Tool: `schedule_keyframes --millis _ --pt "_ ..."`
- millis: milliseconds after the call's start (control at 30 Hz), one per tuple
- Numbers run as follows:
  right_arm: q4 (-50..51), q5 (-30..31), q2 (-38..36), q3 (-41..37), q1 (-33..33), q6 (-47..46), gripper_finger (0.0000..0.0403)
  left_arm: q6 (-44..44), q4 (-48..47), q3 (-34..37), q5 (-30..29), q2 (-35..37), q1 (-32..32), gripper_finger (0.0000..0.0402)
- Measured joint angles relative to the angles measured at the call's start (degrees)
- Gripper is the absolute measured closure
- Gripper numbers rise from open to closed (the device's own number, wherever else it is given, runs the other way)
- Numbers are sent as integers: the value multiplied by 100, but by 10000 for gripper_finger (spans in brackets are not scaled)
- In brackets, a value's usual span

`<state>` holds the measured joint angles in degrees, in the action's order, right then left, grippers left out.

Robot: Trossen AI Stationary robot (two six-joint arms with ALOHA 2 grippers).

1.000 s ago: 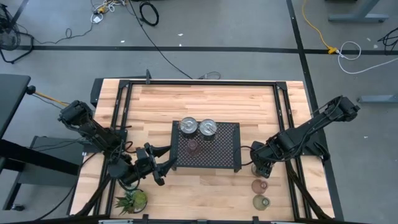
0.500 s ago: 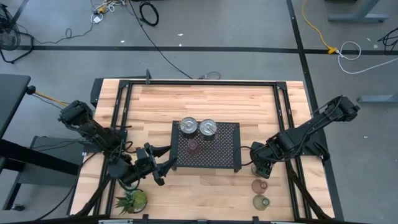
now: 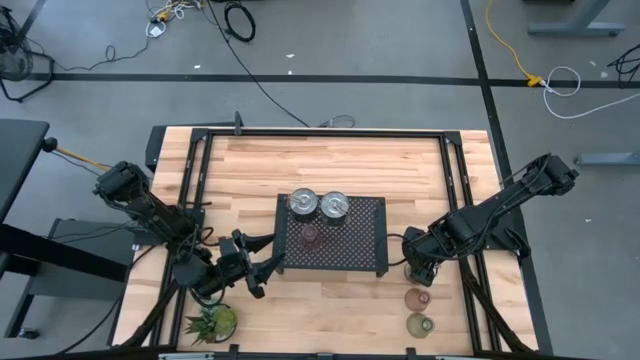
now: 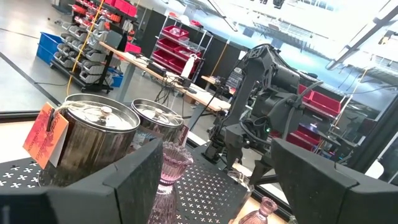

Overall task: Pick & Place candle stick holders
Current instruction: Put the brown scented candle on the shelf aligned with the other scented candles

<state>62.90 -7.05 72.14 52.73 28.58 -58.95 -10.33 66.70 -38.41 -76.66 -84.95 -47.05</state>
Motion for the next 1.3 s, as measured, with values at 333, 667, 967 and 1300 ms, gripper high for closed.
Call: schedule_keyframes --millis 333,667,967,1300 --pt "19 63 2 -4 168 -55 14 0 -1 0 0 0 0 104" --pt "-53 46 487 -4 280 -79 14 0 -1 0 0 0 -2 103" --pt "-121 -31 922 -4 304 10 14 0 2 0 0 0 -2 103" --pt "-146 -4 1147 9 304 -33 51 4 -1 0 0 0 -2 104"
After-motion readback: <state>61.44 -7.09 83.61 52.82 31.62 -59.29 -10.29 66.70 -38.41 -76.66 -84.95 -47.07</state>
